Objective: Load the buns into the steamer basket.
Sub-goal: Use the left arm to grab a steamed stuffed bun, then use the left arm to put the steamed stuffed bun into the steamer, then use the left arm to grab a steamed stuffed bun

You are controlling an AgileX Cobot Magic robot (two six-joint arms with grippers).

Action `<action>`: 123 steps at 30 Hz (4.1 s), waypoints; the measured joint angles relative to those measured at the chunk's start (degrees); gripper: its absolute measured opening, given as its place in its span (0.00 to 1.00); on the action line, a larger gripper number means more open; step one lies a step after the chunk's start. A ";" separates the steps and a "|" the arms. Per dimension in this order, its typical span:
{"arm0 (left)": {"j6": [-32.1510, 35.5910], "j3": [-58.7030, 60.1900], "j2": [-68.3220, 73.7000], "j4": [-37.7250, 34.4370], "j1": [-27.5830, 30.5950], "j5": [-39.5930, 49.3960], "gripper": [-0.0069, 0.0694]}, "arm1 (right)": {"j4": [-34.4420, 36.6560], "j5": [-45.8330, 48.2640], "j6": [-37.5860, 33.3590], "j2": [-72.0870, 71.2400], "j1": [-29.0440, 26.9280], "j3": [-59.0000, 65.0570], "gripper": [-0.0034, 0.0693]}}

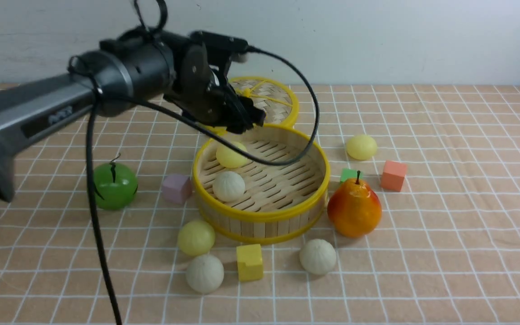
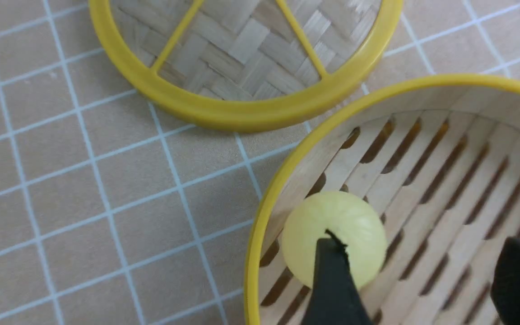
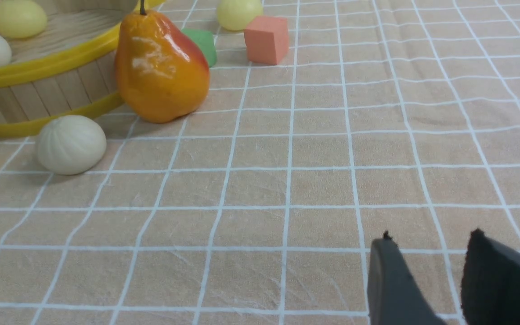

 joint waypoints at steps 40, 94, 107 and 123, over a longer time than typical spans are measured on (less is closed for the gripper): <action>-1.69 39.40 -11.96 -8.79 1.05 -14.81 0.55 | 0.00 0.00 0.00 0.00 0.00 0.00 0.38; 10.72 -15.13 18.36 -14.61 1.05 -4.88 0.07 | 0.00 0.00 0.00 0.00 0.00 0.00 0.38; 13.39 -15.27 20.57 -16.58 1.05 -6.80 0.11 | 0.00 0.00 0.00 0.00 0.00 0.00 0.38; 13.34 -15.44 14.87 -20.47 1.05 -0.79 0.71 | 0.00 0.00 0.00 0.00 0.00 0.00 0.38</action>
